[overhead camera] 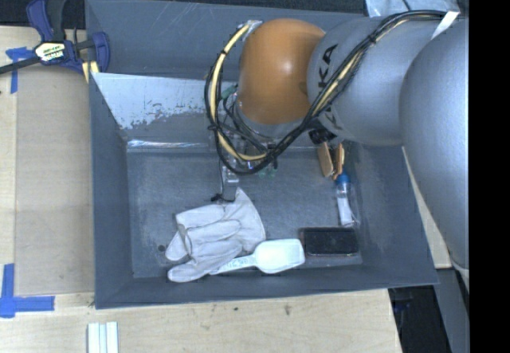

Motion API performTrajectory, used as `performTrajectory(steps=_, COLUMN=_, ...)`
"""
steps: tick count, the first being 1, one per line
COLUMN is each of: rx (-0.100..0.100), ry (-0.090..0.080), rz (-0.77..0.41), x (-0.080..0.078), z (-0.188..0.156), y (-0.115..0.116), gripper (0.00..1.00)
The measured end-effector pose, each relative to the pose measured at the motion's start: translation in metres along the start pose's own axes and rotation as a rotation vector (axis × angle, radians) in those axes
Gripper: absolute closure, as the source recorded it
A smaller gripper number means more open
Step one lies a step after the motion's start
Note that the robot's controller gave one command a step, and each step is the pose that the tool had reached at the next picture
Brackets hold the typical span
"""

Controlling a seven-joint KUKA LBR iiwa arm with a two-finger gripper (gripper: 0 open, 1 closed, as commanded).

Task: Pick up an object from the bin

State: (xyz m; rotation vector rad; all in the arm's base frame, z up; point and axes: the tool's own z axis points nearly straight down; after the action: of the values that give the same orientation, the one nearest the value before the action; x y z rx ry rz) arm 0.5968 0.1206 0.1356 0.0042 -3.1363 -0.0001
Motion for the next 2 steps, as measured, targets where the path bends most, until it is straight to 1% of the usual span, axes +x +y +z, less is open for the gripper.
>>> performTrajectory(steps=1, rx=-0.001, ry=-0.008, rz=0.002, x=-0.002, z=-0.005, y=0.0, gripper=0.0)
performTrajectory(steps=2, rx=-0.001, ry=-0.013, rz=-0.033, x=0.035, z=0.043, y=-0.018, gripper=0.0)
